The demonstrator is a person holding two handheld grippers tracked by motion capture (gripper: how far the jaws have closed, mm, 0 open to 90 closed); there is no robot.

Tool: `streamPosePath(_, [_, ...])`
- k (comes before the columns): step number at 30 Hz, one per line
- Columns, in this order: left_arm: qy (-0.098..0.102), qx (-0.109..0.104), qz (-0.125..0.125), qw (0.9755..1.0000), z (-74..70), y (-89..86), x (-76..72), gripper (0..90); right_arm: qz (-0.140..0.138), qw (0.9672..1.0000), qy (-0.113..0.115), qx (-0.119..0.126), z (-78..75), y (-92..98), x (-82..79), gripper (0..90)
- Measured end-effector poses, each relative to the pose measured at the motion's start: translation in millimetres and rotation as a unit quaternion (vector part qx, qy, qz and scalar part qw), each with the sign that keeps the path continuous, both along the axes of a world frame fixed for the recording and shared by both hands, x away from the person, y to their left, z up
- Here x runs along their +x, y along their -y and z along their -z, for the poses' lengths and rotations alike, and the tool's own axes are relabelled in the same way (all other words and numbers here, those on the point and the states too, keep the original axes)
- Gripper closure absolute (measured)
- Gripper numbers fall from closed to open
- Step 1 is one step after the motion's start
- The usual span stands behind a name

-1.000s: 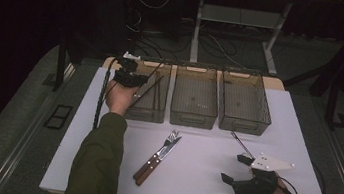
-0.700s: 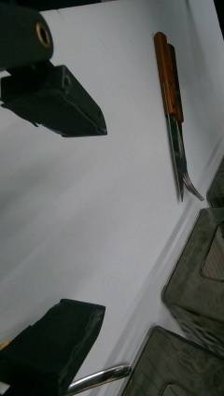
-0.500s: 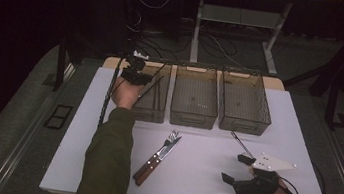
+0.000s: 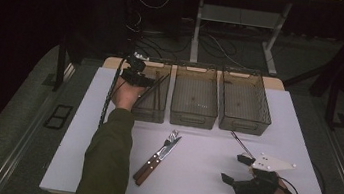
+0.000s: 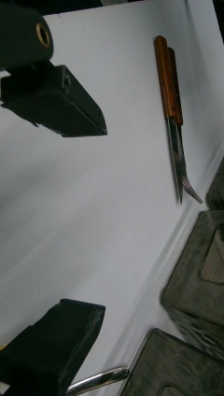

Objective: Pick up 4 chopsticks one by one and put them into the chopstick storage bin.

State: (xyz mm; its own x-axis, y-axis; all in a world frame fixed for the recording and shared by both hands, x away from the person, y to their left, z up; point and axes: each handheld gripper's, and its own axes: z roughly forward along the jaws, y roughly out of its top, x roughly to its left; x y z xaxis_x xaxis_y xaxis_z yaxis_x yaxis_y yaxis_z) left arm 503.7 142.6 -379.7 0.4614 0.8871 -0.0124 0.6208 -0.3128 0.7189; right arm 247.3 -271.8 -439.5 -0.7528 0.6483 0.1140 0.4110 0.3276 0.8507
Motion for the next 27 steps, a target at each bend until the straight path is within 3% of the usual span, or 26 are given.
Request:
streamPosePath(13, [0.016,-0.027,0.042,0.9986,-15.8,-0.8,-10.1,26.7,0.001,1.0,0.001,-0.01,1.4,-0.4,0.7,11.7])
streamPosePath(16, [0.017,-0.023,0.057,0.9979,-19.9,-1.3,-14.5,23.8,0.001,0.9999,0.001,-0.011,1.7,-0.6,0.9,11.7])
streamPosePath(21, [0.025,-0.044,0.069,0.9964,-24.5,-1.3,-23.5,19.8,0.002,0.9999,-0.001,-0.01,2.0,-0.9,1.0,11.7])
streamPosePath(27, [0.032,-0.048,0.08,0.9951,-26.4,-4.2,-34.5,16.7,0.002,0.9999,-0.001,-0.011,2.4,-1.0,1.2,11.7])
